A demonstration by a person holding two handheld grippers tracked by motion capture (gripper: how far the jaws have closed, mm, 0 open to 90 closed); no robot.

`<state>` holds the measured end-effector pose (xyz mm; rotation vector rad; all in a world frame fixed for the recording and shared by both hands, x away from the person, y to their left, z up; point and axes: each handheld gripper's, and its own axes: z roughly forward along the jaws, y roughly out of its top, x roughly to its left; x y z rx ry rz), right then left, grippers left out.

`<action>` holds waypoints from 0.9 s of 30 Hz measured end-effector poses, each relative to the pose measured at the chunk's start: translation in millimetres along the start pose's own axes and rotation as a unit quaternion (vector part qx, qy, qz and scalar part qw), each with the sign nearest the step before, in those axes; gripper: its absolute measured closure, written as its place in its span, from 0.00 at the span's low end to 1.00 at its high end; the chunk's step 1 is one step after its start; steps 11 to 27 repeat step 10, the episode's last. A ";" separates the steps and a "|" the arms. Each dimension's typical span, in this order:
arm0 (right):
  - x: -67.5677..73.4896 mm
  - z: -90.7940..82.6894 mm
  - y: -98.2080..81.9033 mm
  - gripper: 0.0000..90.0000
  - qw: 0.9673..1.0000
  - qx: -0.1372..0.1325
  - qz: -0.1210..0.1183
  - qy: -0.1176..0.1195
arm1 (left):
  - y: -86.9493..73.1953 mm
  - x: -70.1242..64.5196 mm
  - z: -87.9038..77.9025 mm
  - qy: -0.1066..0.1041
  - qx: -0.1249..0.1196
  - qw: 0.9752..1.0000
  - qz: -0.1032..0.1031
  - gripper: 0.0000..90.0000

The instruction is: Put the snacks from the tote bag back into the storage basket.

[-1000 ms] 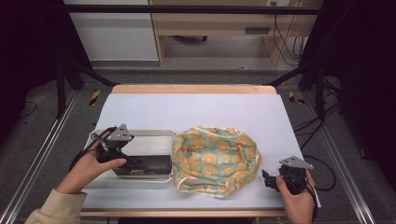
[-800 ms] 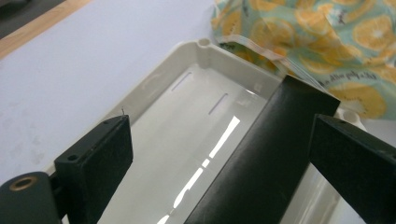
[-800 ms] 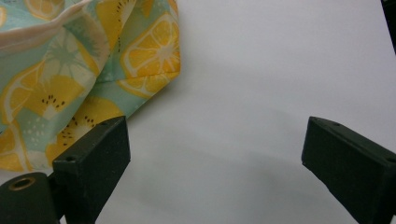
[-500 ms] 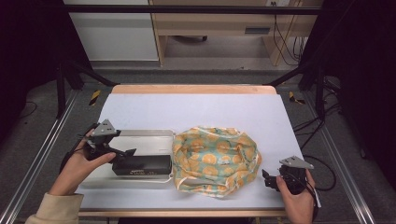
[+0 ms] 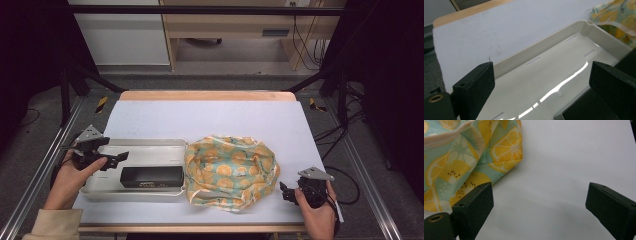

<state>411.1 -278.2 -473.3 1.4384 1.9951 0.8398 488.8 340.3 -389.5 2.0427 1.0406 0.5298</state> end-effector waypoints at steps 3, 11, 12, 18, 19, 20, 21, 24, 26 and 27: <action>0.2 0.2 0.3 0.09 1.000 0.000 -0.002 0.001 | -5.7 8.8 1.5 0.011 0.006 1.000 -0.010 0.07; 0.6 0.6 1.1 0.09 1.000 0.001 -0.003 0.001 | -15.3 19.9 4.5 0.028 0.004 0.999 -0.038 0.08; 0.6 0.6 1.1 0.09 1.000 0.001 -0.003 0.001 | -15.3 19.9 4.5 0.028 0.004 0.999 -0.038 0.08; 0.6 0.6 1.1 0.09 1.000 0.001 -0.003 0.001 | -15.3 19.9 4.5 0.028 0.004 0.999 -0.038 0.08; 0.6 0.6 1.1 0.09 1.000 0.001 -0.003 0.001 | -15.3 19.9 4.5 0.028 0.004 0.999 -0.038 0.08; 0.6 0.6 1.1 0.09 1.000 0.001 -0.003 0.001 | -15.3 19.9 4.5 0.028 0.004 0.999 -0.038 0.08; 0.6 0.6 1.1 0.09 1.000 0.001 -0.003 0.001 | -15.3 19.9 4.5 0.028 0.004 0.999 -0.038 0.08; 0.6 0.6 1.1 0.09 1.000 0.001 -0.003 0.001 | -15.3 19.9 4.5 0.028 0.004 0.999 -0.038 0.08; 0.6 0.6 1.1 0.09 1.000 0.001 -0.003 0.001 | -15.3 19.9 4.5 0.028 0.004 0.999 -0.038 0.08; 0.6 0.6 1.1 0.09 1.000 0.001 -0.003 0.001 | -15.3 19.9 4.5 0.028 0.004 0.999 -0.038 0.08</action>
